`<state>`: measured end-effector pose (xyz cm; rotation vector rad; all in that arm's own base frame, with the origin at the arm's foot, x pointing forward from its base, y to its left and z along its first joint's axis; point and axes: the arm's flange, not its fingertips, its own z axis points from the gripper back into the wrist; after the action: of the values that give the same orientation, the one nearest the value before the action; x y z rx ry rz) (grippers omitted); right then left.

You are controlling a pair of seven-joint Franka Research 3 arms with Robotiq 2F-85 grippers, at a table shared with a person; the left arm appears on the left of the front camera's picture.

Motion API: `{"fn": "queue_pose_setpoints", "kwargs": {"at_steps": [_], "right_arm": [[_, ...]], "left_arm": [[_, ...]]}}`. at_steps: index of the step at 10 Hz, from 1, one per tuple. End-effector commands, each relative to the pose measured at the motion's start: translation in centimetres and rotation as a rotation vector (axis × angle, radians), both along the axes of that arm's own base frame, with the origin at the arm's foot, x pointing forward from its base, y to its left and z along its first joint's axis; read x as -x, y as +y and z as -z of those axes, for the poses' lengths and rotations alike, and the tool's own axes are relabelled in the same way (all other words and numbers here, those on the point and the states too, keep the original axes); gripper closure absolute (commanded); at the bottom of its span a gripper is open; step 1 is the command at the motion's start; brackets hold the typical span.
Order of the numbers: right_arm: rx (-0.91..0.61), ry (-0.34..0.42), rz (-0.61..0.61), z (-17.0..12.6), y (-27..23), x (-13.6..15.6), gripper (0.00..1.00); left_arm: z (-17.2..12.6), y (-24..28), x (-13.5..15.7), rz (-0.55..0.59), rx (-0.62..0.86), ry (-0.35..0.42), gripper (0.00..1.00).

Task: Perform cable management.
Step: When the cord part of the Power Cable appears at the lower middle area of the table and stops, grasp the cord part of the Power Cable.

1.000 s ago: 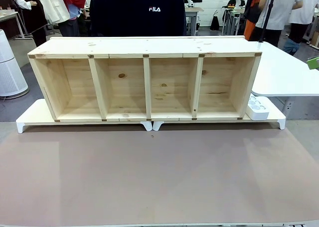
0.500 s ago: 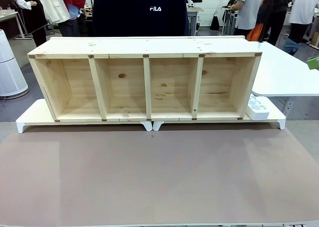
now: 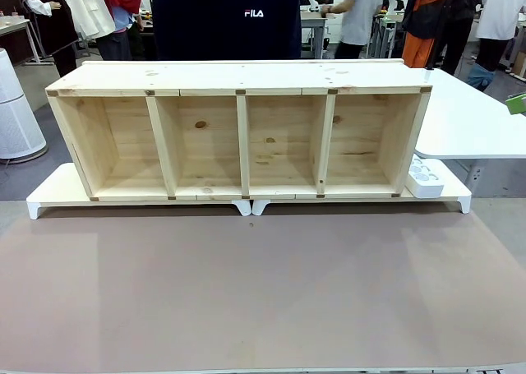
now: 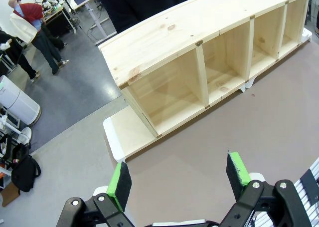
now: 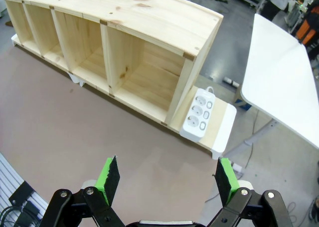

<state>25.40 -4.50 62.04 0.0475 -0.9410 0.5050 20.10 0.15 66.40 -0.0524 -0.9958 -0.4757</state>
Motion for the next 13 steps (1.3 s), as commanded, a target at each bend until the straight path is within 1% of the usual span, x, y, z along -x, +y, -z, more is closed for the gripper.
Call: {"fn": "queue_pose_setpoints", "kwargs": {"at_steps": [1,13], "right_arm": [[0.004,-0.007,0.003,0.05,0.23,-0.5,0.0],[0.004,-0.007,0.003,0.05,0.23,-0.5,0.0]], "left_arm": [[-0.13,-0.18,-0.07,-0.004,0.016,-0.008,0.0],[-0.13,-0.18,-0.07,-0.004,0.016,-0.008,0.0]]}}
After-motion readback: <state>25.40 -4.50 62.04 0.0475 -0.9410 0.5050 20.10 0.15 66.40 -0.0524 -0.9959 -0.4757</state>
